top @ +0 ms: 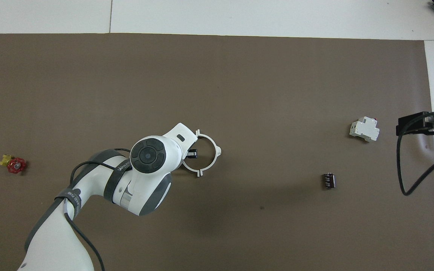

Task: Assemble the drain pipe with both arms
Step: 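Press the held clamp half onto the placed half with the left gripper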

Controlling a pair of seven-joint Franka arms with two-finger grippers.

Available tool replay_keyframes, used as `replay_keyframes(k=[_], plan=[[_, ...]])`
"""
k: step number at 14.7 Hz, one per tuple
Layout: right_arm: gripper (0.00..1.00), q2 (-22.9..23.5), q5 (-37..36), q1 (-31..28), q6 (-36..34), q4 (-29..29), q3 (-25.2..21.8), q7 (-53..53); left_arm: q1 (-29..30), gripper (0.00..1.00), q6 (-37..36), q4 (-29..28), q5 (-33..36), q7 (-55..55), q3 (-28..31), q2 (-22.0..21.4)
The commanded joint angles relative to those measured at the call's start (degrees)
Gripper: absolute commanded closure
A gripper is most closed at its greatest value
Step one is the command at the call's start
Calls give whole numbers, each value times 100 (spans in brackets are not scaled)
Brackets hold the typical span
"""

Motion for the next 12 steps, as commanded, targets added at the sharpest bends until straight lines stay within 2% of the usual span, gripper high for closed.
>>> replay_keyframes(k=[1, 2, 12], plan=[[0, -61, 131, -31, -48, -49, 7, -130, -95, 6, 117, -175, 111, -72, 73, -139], [0, -61, 131, -31, -48, -49, 15, -130, -95, 3, 117, -175, 111, -72, 73, -139], [0, -61, 131, -31, -48, -49, 15, -130, -104, 3, 354, -140, 94, -151, 64, -113]])
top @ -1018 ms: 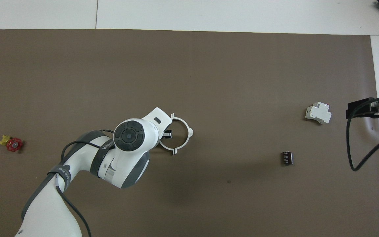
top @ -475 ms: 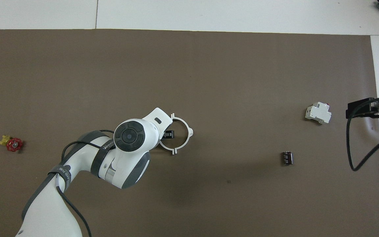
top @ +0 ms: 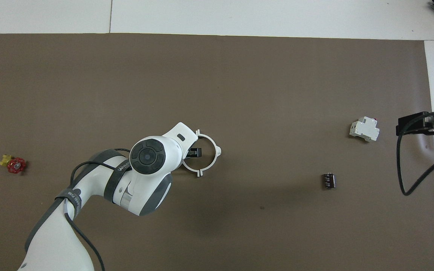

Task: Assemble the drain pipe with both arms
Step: 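Press the held clamp half onto the placed half with the left gripper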

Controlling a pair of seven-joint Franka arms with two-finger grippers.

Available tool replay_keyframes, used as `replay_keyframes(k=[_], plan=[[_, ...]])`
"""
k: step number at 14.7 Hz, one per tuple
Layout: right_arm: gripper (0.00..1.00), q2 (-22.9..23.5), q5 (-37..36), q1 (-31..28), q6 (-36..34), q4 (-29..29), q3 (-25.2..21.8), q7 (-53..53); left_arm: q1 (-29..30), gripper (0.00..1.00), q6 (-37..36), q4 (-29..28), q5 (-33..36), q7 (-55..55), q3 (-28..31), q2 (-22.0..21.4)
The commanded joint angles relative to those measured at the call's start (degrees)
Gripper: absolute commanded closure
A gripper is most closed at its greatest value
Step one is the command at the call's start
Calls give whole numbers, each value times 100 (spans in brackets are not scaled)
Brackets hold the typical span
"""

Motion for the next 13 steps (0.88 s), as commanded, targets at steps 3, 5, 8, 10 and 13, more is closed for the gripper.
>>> replay_keyframes(k=[3, 5, 8, 10, 13], plan=[[0, -61, 131, -31, -48, -49, 15, -130, -108, 4, 231, -141, 76, -327, 65, -103], [0, -61, 131, -31, -48, -49, 15, -130, -108, 4, 354, -141, 76, -520, 56, -86], [0, -61, 131, -31, -48, -49, 15, -130, -160, 4, 434, -150, 67, -854, 47, -86], [0, -61, 131, -31, -48, -49, 6, -130, -204, 4, 469, -150, 67, -1039, 47, -77], [0, -61, 131, -31, -48, -49, 15, -130, -274, 4, 653, -202, 58, -1294, 47, -68]])
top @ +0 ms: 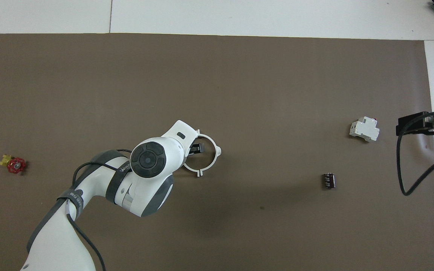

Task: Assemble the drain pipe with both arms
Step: 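Press the held clamp half onto the placed half with the left gripper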

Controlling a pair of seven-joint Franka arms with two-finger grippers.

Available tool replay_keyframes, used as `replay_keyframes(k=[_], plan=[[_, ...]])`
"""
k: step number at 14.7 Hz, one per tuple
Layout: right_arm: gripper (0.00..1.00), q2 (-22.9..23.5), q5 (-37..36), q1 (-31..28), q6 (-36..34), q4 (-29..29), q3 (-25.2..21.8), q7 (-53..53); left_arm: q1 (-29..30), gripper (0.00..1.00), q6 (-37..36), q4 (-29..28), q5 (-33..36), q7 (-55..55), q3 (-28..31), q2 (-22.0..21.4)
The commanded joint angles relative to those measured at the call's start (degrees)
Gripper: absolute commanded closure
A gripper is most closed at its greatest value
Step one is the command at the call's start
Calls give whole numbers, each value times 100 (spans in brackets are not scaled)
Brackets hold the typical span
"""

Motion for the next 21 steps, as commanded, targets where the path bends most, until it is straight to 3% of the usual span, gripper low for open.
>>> replay_keyframes(k=[1, 9, 15, 21], plan=[[0, -61, 131, -31, -48, -49, 6, -130, -165, 4, 252, -196, 59, -276, 78, -61], [0, -61, 131, -31, -48, -49, 15, -130, -165, 4, 243, -179, 59, -557, 87, -61], [0, -61, 122, -31, -40, -49, 6, -130, -86, 0, -177, 32, 59, -426, 105, -201], [0, -61, 131, -31, -48, -49, 6, -130, 589, 0, -1328, 41, 59, 1557, 140, -851]])
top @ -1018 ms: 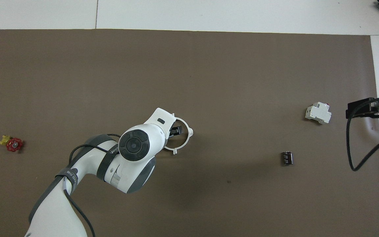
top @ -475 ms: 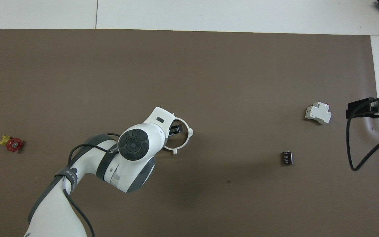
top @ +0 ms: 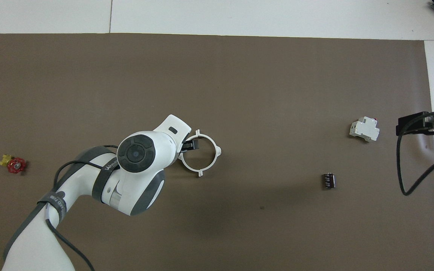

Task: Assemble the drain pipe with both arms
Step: 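Open the left gripper and withdraw it from the joined ring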

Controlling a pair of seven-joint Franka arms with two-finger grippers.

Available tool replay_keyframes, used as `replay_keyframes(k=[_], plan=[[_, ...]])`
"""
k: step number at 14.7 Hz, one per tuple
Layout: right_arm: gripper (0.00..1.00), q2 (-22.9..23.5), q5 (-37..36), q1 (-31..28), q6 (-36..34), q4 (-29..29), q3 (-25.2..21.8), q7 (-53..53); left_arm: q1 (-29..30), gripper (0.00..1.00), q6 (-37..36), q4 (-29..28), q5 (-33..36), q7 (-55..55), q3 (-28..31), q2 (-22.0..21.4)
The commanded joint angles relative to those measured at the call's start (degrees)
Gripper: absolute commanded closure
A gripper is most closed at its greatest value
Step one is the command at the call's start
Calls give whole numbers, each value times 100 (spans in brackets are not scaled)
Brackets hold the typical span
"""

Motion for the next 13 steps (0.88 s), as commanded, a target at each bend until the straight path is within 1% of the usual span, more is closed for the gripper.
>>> replay_keyframes(k=[1, 4, 7, 10, 11, 13], plan=[[0, -61, 131, -31, -48, -49, 15, -130, 494, 0, -703, -80, 59, 967, -14, -555], [0, -61, 131, -31, -48, -49, 15, -130, 960, 0, -1433, -80, 59, 1872, -14, -960], [0, -61, 131, -31, -40, -49, 6, -130, 1479, 0, -1864, -80, 59, 2629, -5, -1329], [0, -61, 131, -31, -40, -49, 15, -130, 2163, 0, -2224, -36, 59, 3516, 4, -1724], [0, -61, 131, -31, -48, -49, 15, -130, 2340, 0, -2400, 112, 59, 3693, 4, -1778], [0, -61, 122, -31, -40, -49, 15, -130, 2648, 0, -2979, 708, 59, 3843, 4, -1700]])
